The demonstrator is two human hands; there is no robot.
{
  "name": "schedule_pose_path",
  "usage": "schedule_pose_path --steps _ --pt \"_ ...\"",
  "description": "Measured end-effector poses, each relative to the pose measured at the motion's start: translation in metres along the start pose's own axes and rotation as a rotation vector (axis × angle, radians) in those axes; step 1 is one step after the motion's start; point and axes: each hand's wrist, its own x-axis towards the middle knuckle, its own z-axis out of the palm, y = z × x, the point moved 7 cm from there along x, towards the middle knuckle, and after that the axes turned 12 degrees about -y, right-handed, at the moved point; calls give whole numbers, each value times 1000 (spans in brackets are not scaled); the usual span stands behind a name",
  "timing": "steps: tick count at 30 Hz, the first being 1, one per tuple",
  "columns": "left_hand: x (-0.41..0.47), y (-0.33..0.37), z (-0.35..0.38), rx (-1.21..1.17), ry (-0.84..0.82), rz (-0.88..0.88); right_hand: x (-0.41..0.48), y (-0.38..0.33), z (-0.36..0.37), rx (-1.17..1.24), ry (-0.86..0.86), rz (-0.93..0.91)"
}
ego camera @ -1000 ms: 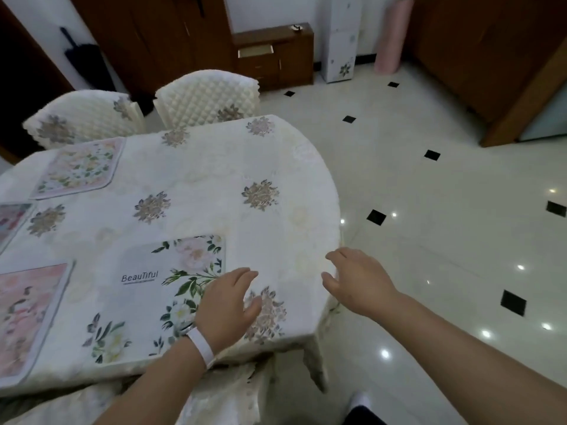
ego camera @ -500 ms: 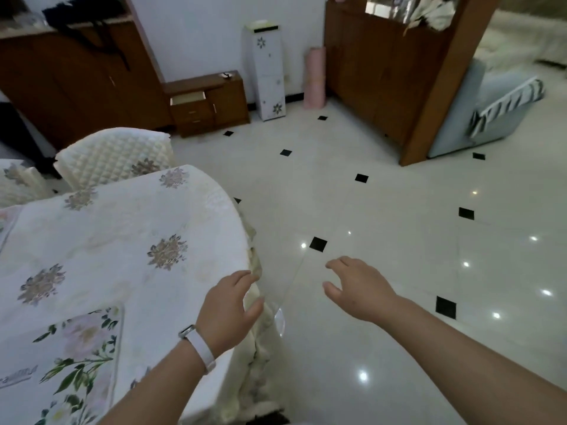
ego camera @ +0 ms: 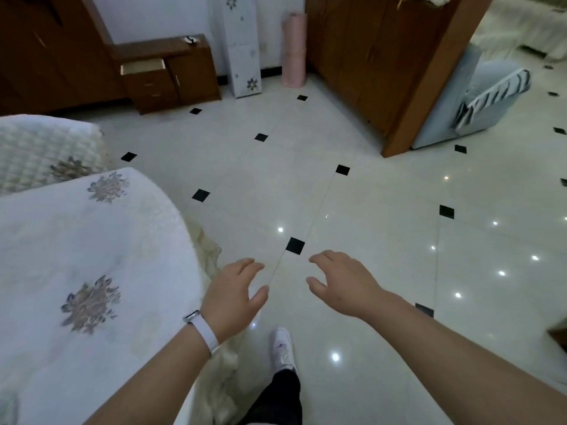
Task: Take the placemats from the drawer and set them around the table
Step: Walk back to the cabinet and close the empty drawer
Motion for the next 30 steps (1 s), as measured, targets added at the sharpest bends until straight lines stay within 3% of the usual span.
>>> schedule_pose_path --steps 11,21,30 --pt "187 -41 -88 16 30 -47 155 40 -141 -69 68 -8" --pt "303 -57 -148 49 90 -85 282 69 -218 -39 70 -60" --pt "470 -53 -201 121 139 -163 438 160 -304 50 61 -93"
